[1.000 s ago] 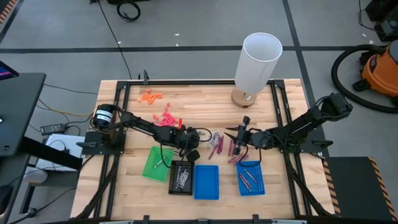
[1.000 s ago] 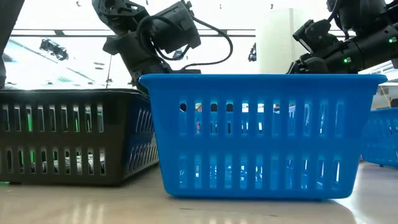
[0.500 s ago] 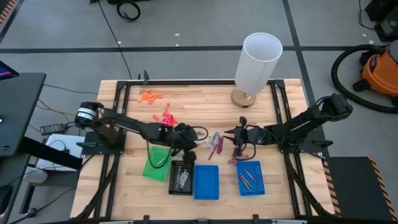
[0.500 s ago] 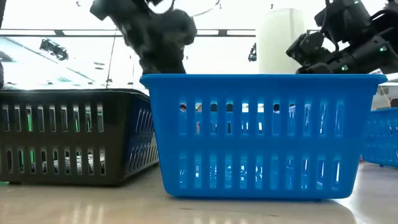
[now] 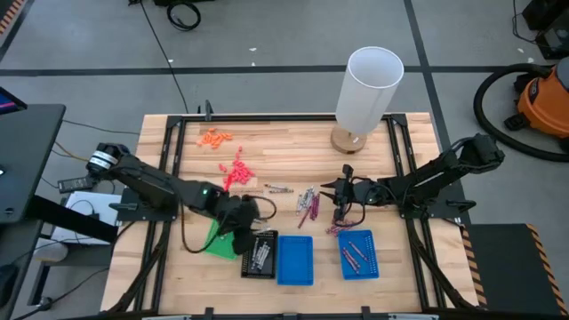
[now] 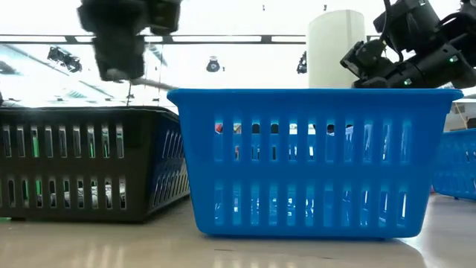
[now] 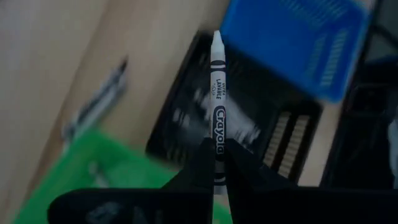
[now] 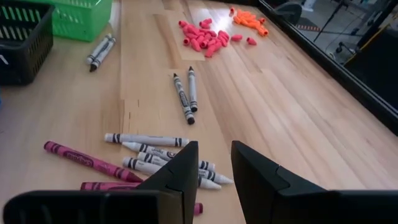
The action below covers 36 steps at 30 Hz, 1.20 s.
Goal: Sort crayons
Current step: Put the white crayon into the green bin, then put the black crayon into the black bin
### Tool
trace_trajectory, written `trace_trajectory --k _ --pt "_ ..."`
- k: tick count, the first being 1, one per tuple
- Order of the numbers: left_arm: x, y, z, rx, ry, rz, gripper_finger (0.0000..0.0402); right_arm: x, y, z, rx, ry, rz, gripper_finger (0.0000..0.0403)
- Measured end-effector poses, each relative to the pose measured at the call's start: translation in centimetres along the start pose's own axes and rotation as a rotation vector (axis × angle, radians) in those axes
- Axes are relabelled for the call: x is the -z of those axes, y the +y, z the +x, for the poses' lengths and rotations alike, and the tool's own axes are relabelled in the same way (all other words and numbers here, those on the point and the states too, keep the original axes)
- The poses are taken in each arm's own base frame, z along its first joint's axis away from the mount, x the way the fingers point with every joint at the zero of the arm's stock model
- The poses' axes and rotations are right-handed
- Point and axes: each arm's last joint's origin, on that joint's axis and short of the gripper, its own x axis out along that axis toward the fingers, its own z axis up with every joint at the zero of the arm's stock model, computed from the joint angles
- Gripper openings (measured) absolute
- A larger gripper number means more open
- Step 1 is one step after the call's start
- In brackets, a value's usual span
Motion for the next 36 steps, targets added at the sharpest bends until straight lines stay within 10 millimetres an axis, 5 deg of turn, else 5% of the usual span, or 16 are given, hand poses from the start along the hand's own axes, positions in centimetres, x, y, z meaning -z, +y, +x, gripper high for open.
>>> trace_trajectory --k 7,18,26,36 --pt "3.7 -0.2 -0.1 -0.218 0.141 -0.087 0.0018 -0.2 0.0 0.0 -0.001 -0.017 -0.003 0.0105" --pt "6.4 -0.5 -1.7 -0.394 0.030 -0.232 0.0020 -0.4 0.0 0.0 -0.001 -0.034 -0.005 0.0105" --pt "7.7 1.1 0.2 -0.423 0.056 -0.313 0.0091 -0.4 0.0 0.0 -0.009 -0.034 -0.005 0.0105" --pt "5.0 1.1 -0.4 -0.393 -0.017 -0.116 0.0152 -0.6 0.0 0.0 -0.008 -0.060 -0.016 0.0105"
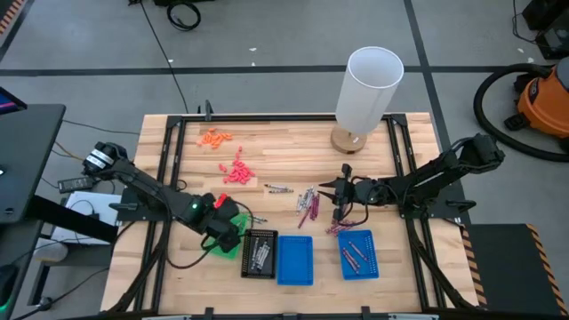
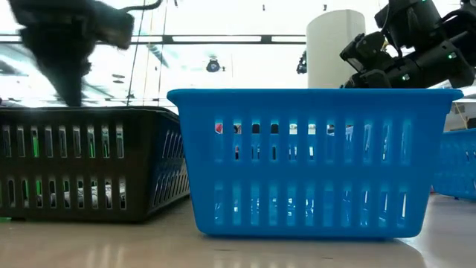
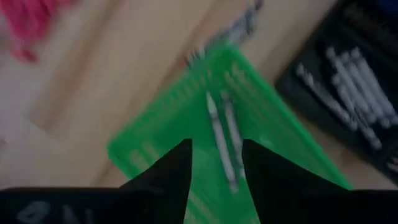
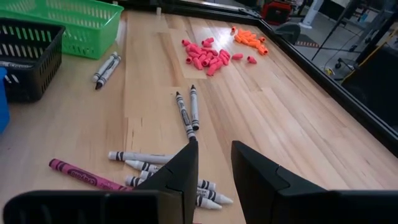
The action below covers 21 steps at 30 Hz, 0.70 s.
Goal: Sort crayons
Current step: Put the black crayon into the black bin
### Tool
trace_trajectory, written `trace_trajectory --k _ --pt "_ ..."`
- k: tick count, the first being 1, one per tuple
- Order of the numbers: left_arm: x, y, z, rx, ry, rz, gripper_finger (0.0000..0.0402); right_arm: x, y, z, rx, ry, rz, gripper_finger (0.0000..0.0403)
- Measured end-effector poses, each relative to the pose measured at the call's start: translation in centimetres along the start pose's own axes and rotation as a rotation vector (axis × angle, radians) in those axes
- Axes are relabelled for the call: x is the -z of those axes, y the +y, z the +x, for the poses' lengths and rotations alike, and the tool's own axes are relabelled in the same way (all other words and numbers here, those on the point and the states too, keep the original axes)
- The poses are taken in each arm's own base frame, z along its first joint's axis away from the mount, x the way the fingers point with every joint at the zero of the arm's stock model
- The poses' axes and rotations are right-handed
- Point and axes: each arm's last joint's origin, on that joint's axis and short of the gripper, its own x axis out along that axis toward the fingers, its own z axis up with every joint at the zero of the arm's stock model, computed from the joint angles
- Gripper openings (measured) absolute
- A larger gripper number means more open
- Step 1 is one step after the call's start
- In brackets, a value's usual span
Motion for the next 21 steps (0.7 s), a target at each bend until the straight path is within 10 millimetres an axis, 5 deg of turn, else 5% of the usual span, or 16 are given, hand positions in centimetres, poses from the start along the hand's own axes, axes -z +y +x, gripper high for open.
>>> trace_trajectory --k 13,21 --pt "-4.7 2.5 1.0 -0.105 -0.133 0.107 0.0153 0.0 -0.1 0.0 0.026 0.006 -0.025 0.0105" --pt "-5.6 3.0 1.7 -0.258 -0.309 0.290 0.0153 0.0 -0.1 0.0 0.027 0.002 -0.025 0.0105"
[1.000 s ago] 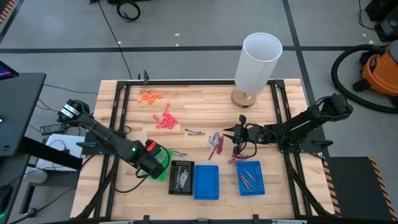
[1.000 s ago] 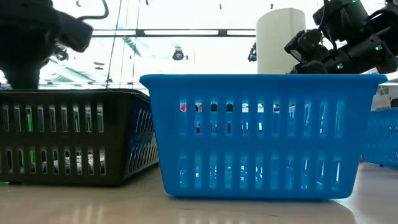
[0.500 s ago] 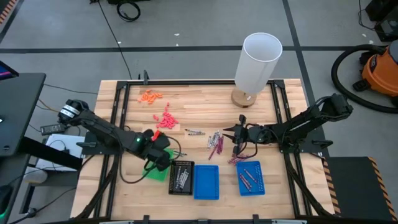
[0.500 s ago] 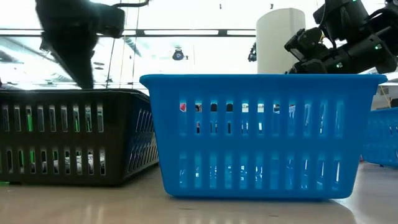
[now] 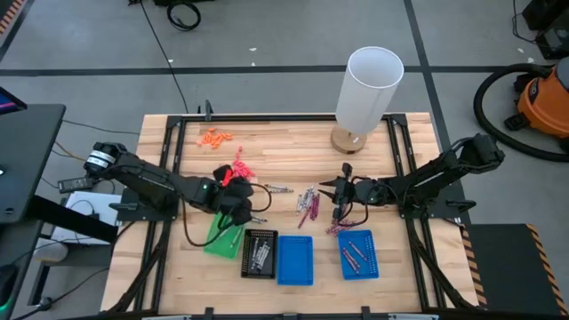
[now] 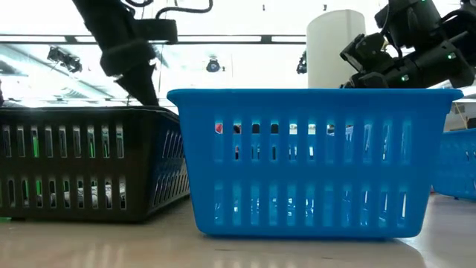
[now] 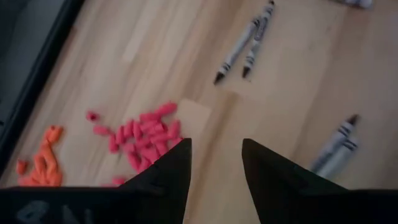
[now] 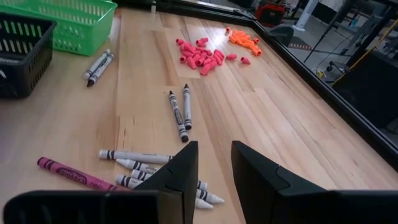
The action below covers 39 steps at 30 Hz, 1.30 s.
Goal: Sort crayons
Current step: Put the black crayon into the black bin
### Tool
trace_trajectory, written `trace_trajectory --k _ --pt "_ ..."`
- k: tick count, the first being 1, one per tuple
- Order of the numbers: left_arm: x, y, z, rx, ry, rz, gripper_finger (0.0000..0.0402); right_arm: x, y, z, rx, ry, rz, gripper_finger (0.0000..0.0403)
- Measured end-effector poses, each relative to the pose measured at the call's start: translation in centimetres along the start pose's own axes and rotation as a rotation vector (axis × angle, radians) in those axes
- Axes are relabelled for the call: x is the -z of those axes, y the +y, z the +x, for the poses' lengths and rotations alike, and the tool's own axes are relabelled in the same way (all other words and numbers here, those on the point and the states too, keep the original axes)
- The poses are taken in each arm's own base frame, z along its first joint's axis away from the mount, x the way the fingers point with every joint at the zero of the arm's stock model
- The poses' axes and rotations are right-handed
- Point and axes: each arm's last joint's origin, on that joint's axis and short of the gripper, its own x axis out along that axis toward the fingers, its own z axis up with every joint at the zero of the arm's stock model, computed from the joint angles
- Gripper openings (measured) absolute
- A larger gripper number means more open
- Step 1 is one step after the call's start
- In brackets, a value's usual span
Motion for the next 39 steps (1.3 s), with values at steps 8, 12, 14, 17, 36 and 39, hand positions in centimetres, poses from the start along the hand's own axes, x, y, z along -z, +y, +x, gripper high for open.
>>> trace_trajectory --k 8,12,14,17,36,39 --pt "-0.1 0.2 2.4 0.023 -0.125 -0.013 0.0153 0.6 0.0 0.0 0.002 0.058 0.022 0.0105" --pt "0.0 0.6 3.8 0.040 -0.188 0.004 0.0153 0.6 0.1 -0.1 0.026 0.059 0.025 0.0105" --pt "0.0 1.3 4.6 0.065 -0.176 -0.016 0.0153 0.6 0.2 -0.2 0.031 0.057 0.028 0.0105" --pt "0.0 2.4 5.7 0.125 -0.140 -0.069 0.0153 0.6 0.4 -0.2 0.028 0.055 0.026 0.0105" --pt "-1.0 3.6 11.2 0.211 -0.063 -0.123 0.0142 0.7 0.4 -0.2 0.021 0.061 0.034 0.0105" --pt "-1.3 3.5 11.9 0.235 -0.043 -0.107 0.0142 0.7 0.4 -0.2 0.020 0.061 0.034 0.0105"
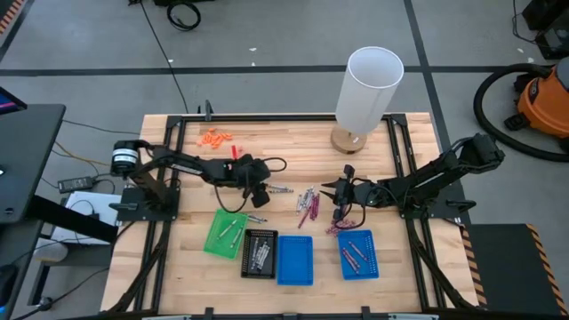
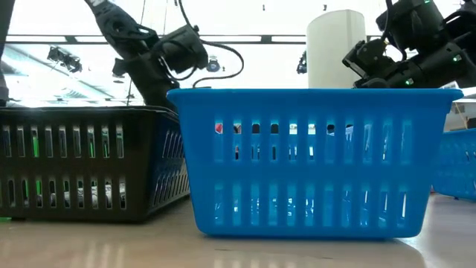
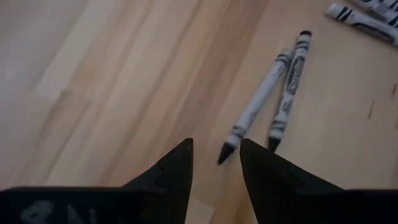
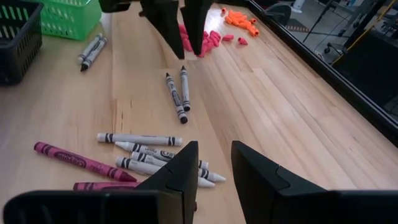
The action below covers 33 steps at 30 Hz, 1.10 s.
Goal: Sort crayons
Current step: Put the black crayon into the black bin
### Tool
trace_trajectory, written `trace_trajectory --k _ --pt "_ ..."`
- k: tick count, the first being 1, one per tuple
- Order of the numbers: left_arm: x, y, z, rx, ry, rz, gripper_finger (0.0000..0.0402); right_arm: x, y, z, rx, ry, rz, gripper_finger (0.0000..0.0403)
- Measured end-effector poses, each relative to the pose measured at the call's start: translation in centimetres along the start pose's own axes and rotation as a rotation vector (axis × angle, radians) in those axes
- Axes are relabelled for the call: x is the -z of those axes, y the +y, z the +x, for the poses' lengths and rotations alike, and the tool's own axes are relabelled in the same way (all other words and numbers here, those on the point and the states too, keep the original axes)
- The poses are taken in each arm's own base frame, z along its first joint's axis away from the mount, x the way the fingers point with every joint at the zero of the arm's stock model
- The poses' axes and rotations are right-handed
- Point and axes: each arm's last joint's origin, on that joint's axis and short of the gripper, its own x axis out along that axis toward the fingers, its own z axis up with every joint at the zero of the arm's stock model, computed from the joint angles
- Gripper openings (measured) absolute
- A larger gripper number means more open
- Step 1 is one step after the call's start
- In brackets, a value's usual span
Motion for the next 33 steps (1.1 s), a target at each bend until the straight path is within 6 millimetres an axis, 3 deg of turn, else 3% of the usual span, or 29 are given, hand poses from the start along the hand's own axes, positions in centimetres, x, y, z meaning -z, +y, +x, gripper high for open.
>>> trace_trajectory --k 15,33 --pt "-0.8 -0.4 0.3 0.032 -0.033 0.000 0.0142 0.2 0.1 0.0 -0.014 0.020 -0.013 0.0105" --pt "-0.4 -2.2 -0.2 0.066 -0.034 0.067 0.0142 0.2 0.1 0.0 -0.019 0.020 -0.001 0.0105"
